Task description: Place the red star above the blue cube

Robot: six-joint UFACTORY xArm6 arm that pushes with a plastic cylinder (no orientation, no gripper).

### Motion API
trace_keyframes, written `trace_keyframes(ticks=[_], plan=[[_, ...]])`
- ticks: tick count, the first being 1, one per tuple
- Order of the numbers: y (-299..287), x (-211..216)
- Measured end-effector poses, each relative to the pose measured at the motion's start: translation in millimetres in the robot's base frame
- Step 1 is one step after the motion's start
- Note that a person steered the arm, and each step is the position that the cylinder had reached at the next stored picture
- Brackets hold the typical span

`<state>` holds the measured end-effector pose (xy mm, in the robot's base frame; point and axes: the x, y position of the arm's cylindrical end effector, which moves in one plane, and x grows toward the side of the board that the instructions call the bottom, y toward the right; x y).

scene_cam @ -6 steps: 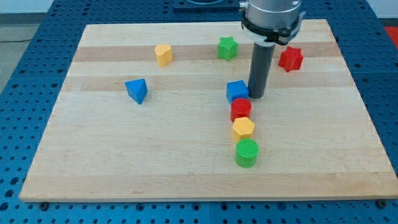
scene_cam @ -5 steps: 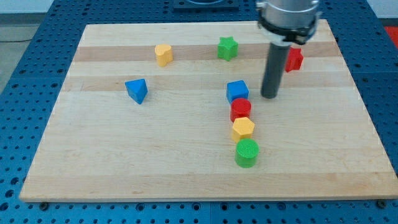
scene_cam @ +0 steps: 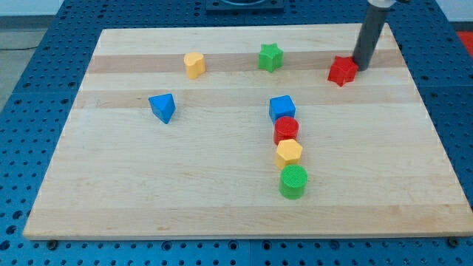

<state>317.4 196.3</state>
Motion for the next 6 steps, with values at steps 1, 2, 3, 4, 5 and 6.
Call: trace_keyframes(ticks=[1, 2, 3, 4, 5, 6], plan=[[-16, 7], [-29, 15], [-48, 25], [-60, 38], [-65, 48], [-56, 53]])
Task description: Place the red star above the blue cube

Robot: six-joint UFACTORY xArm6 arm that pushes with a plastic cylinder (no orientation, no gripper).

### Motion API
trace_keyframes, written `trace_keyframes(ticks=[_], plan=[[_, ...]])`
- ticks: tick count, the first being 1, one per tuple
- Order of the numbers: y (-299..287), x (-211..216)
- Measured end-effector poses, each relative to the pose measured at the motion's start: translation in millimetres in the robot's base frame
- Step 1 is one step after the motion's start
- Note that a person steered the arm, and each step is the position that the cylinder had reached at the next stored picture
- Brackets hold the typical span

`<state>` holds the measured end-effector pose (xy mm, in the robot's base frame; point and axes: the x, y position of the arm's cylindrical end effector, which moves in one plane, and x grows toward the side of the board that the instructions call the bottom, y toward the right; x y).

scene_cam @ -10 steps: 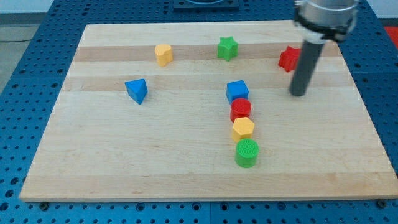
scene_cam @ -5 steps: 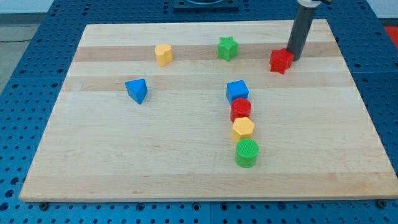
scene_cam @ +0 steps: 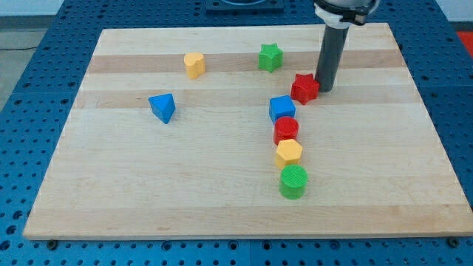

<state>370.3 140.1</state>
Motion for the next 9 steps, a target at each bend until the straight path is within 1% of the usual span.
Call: trace_keyframes(ticks=[1, 3, 9], plan=[[3, 8], [-18, 8], [-51, 8]])
